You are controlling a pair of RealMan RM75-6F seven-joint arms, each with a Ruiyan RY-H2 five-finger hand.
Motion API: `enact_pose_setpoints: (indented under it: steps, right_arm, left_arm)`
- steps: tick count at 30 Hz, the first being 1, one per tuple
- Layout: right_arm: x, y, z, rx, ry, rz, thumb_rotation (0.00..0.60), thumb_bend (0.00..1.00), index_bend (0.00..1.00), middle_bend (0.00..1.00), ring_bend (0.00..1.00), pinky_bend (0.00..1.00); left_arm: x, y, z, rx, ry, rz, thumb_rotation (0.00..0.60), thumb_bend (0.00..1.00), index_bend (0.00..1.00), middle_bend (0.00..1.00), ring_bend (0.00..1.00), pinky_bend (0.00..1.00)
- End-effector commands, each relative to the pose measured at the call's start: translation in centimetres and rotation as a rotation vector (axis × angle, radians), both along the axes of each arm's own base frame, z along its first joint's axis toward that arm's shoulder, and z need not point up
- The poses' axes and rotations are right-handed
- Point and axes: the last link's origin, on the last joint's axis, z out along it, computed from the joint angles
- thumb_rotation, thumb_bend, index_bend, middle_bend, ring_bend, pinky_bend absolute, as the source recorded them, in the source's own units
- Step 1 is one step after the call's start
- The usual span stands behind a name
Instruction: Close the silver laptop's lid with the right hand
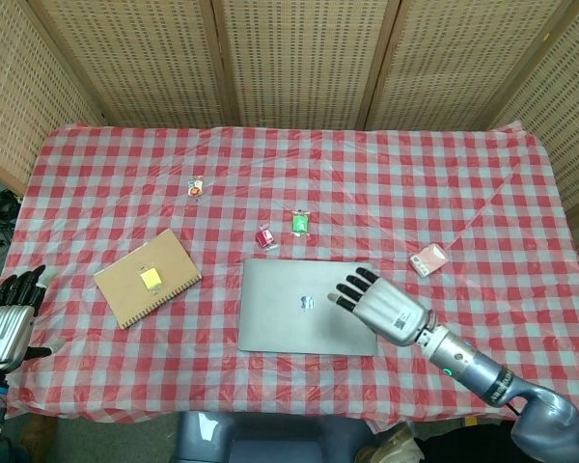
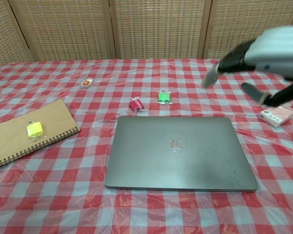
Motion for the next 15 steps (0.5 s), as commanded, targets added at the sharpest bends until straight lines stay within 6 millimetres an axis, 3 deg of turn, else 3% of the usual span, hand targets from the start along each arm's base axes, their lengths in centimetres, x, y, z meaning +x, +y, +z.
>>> enact_pose_setpoints:
  steps: [1, 4, 5, 11, 15]
  right_arm:
    - [-1.9, 1.0, 5.2, -0.205, -0.145, -0.122, 0.600, 0.03, 0.00, 0.01, 0.01, 0.00]
    - [-3.6, 2.6, 6.0, -0.263, -0.208, -0.253, 0.600, 0.00, 0.00, 0.00, 0.00, 0.00]
    - [-5.1, 3.6, 6.1, -0.298, -0.240, -0.327, 0.600, 0.00, 0.00, 0.00, 0.00, 0.00]
    - [-10.3, 6.6, 4.8, -0.391, -0.280, -0.462, 0.600, 0.00, 0.00, 0.00, 0.00, 0.00]
    - [-12.2, 7.5, 4.0, -0.432, -0.265, -0.517, 0.600, 0.00, 0.00, 0.00, 0.00, 0.00]
  left_arm:
    - [0.3, -0.2, 0.3, 0.026, -0.007, -0.032, 0.600, 0.00, 0.00, 0.00, 0.00, 0.00]
    - [0.7, -0.4, 0.6, 0.060, -0.019, -0.073, 0.600, 0.00, 0.00, 0.00, 0.00, 0.00]
    - [0.8, -0.7, 0.9, 0.076, -0.027, -0.091, 0.600, 0.00, 0.00, 0.00, 0.00, 0.00]
    - [1.1, -1.8, 1.5, 0.076, -0.047, -0.125, 0.600, 0.00, 0.00, 0.00, 0.00, 0.00]
    - [1.2, -2.2, 1.6, 0.067, -0.052, -0.135, 0.600, 0.00, 0.00, 0.00, 0.00, 0.00]
